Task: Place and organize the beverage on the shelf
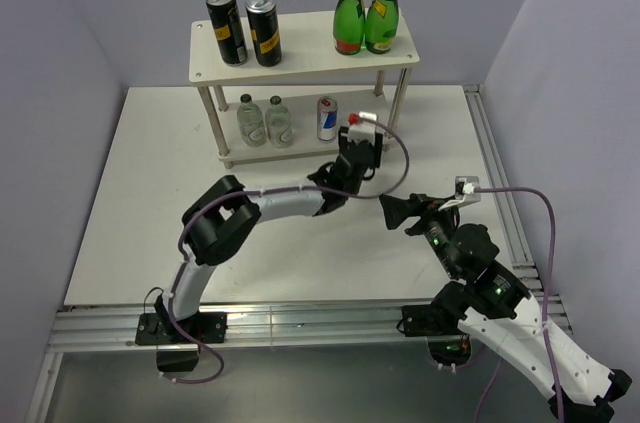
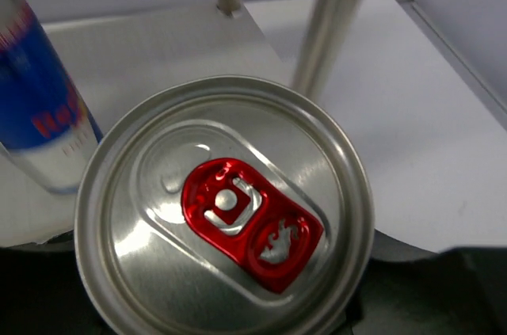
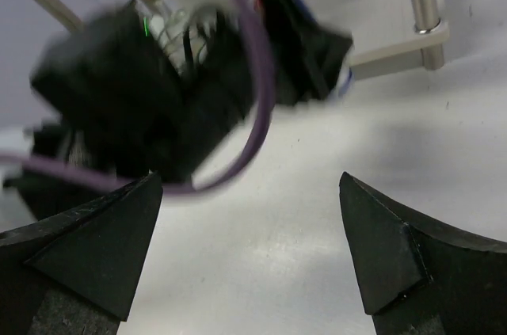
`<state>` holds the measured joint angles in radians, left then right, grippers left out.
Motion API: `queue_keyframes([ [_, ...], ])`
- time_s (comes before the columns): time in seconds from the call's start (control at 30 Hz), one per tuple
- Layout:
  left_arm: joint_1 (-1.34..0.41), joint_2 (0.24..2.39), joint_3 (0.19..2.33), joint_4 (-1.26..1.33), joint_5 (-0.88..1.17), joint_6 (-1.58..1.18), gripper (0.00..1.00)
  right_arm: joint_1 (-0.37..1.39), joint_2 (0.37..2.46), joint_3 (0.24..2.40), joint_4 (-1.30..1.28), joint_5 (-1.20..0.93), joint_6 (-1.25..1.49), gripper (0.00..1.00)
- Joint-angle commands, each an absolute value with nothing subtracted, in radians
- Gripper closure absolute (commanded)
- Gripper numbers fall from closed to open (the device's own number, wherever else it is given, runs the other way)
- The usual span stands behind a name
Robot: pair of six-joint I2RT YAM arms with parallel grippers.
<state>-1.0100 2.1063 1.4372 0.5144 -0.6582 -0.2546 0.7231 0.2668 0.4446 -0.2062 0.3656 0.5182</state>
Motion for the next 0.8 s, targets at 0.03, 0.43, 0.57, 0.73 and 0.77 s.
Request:
queue_keyframes([
  [0.03,-0.924,2.137,1.629,0.476,-0.584,-0.232,1.0,0.729,0.258,0.436,-0.236,0.324,0.503,0.0],
  [0.43,-0.838,2.287,1.894,0.354,-0.528,-0.247,1.0,0.73,0.255,0.437,-0.244,0.319,0.508,0.0],
  [0.57,-0.838,2.304,1.901,0.357,-0.531,-0.244,0.99,0.729,0.258,0.439,-0.244,0.318,0.505,0.0],
  [0.73,-0.833,2.324,1.898,0.37,-0.538,-0.247,0.93,0.729,0.256,0.437,-0.245,0.319,0.506,0.0],
  [0.77,-0.831,2.324,1.893,0.374,-0.541,-0.247,0.9,0.729,0.258,0.439,-0.245,0.319,0.508,0.0],
])
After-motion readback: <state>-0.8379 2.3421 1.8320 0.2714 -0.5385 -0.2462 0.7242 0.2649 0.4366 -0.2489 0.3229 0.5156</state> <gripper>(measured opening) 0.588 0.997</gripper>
